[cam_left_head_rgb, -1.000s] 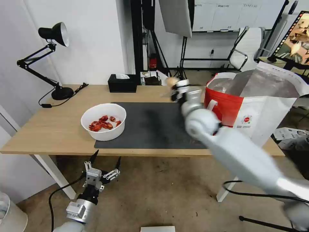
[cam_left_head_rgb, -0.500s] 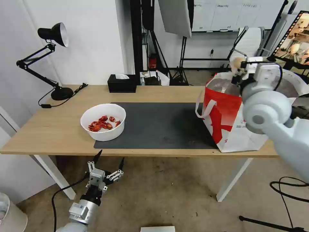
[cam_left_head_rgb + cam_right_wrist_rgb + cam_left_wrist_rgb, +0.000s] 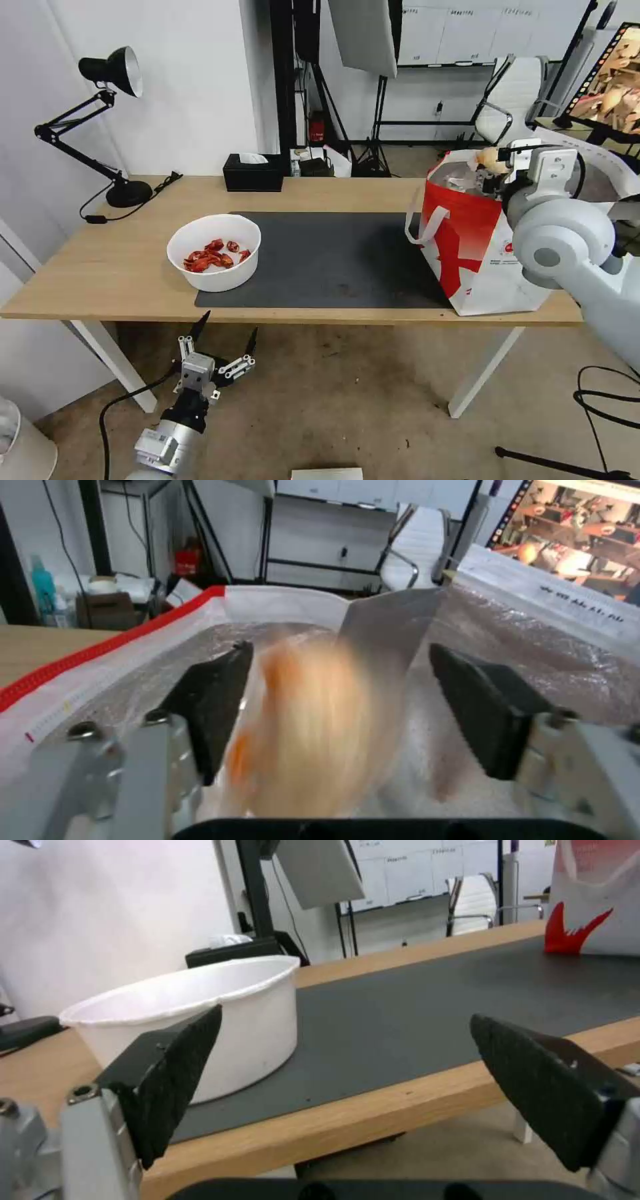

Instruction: Pick up the trash from the table and place it into the takeout bag.

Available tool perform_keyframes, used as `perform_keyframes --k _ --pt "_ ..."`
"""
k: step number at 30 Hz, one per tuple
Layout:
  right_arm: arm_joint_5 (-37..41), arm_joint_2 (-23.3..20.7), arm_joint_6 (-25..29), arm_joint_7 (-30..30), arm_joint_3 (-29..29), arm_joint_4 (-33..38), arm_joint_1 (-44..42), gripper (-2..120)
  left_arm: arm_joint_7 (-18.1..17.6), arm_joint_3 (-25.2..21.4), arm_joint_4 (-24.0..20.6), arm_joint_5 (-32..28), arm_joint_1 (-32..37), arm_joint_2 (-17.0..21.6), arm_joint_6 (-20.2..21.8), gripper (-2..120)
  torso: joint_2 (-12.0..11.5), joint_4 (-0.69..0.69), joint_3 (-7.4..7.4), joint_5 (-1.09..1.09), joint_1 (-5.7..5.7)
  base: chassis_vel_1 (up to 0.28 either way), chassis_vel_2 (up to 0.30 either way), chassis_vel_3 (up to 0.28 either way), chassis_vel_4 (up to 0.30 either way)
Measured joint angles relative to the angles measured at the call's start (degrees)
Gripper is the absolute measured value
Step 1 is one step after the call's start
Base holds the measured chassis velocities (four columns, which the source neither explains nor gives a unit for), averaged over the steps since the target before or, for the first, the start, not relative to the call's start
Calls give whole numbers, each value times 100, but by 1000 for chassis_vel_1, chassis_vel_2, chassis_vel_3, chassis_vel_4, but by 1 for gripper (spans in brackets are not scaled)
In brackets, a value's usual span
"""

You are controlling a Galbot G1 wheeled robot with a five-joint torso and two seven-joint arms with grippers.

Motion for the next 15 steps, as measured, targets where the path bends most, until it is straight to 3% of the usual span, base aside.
perform_keyframes --k 7,11,12,15 --pt "-17 -106 76 -113 215 181 -226 96 2 -2 -74 28 38 -24 -1 100 0 0 0 0 0 0 0 0 0" --pt "-34 -214 732 -679 643 454 -690 100 4 -6 -144 31 54 -25 -1 100 0 0 0 -1 1 0 0 0 0" --pt "-170 -289 1298 -1249 891 687 -1116 100 5 -11 -207 32 57 -31 -1 100 0 -2 0 2 0 0 0 0 0" --pt "-369 -307 1719 -1712 1045 885 -1472 100 6 -42 -270 37 92 -83 -32 100 0 -3 -1 -2 0 0 0 0 0"
